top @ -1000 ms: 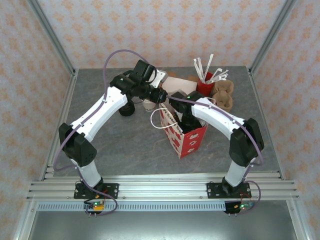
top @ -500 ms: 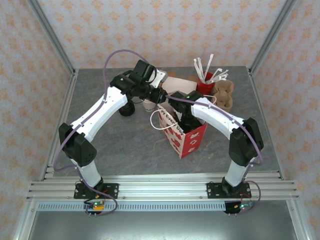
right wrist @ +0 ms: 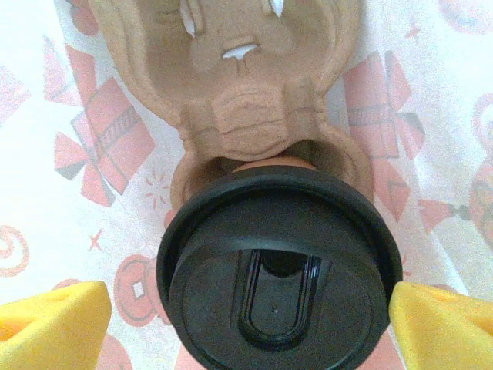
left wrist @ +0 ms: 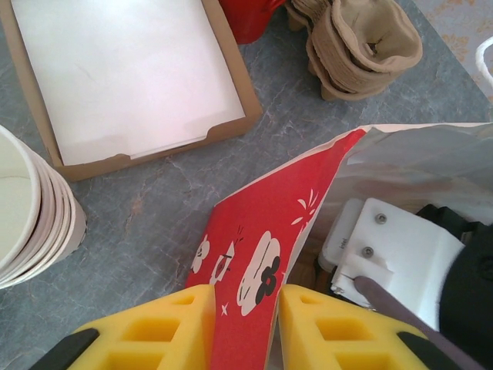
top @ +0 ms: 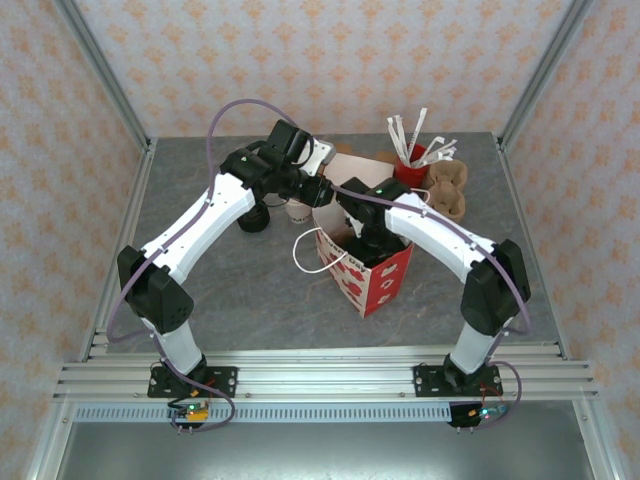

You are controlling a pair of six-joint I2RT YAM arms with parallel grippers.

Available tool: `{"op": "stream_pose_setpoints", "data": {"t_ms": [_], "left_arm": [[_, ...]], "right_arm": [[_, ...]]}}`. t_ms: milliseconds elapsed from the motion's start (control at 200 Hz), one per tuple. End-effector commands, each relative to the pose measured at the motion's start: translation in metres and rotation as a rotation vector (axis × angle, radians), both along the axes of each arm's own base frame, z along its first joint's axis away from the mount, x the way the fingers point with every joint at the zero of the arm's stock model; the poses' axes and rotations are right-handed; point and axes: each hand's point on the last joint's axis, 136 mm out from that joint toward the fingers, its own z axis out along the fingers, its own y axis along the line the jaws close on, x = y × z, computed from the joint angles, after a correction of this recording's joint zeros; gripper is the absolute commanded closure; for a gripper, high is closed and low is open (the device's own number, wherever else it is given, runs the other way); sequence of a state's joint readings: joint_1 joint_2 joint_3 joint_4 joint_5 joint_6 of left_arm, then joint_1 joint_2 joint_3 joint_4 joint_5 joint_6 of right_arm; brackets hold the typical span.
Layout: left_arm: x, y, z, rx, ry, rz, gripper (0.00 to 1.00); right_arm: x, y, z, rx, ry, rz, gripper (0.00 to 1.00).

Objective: Pack the takeout coffee

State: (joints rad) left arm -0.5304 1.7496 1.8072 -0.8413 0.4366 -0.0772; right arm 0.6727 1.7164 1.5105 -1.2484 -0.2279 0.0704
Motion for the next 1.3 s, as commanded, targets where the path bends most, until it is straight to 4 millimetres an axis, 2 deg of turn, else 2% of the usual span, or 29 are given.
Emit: {"op": "stream_pose_setpoints", "data": {"t_ms": [0,205,541,781,906,1026,1106,1216,1296], "left_arm": [[-0.004,0.003,0.007,0.003,-0.015,0.005,0.74],[-0.004,0.003,0.008,0.001,-0.017,0.007,0.74],[-0.003,0.003,0.008,0.003,-0.017,0.009,0.74],[-0.003,0.003,0.010,-0.003,-0.017,0.010,0.73],[-0.002,0.001,0.013,-0.012,-0.019,0.009,0.72],[0.000,0.000,0.024,-0.030,-0.036,0.013,0.64],[0.002,-0.002,0.033,-0.048,-0.051,0.022,0.56],[0.008,-0.002,0.053,-0.076,-0.087,0.049,0.46],[0.011,-0.001,0.074,-0.106,-0.121,0.073,0.40]], "right_arm": [[0.001,-0.004,0.024,0.008,-0.059,-0.008,0.07],[0.001,-0.004,0.042,0.040,-0.096,-0.010,0.07],[-0.001,0.000,0.090,0.144,-0.187,-0.017,0.07],[0.000,0.001,0.130,0.221,-0.276,-0.015,0.07],[0.000,0.000,0.164,0.278,-0.361,-0.012,0.07],[0.005,-0.011,0.205,0.333,-0.491,-0.026,0.07],[0.015,-0.022,0.227,0.347,-0.584,-0.060,0.07],[0.043,-0.053,0.245,0.309,-0.702,-0.176,0.06],[0.070,-0.085,0.247,0.280,-0.764,-0.310,0.06]]}}
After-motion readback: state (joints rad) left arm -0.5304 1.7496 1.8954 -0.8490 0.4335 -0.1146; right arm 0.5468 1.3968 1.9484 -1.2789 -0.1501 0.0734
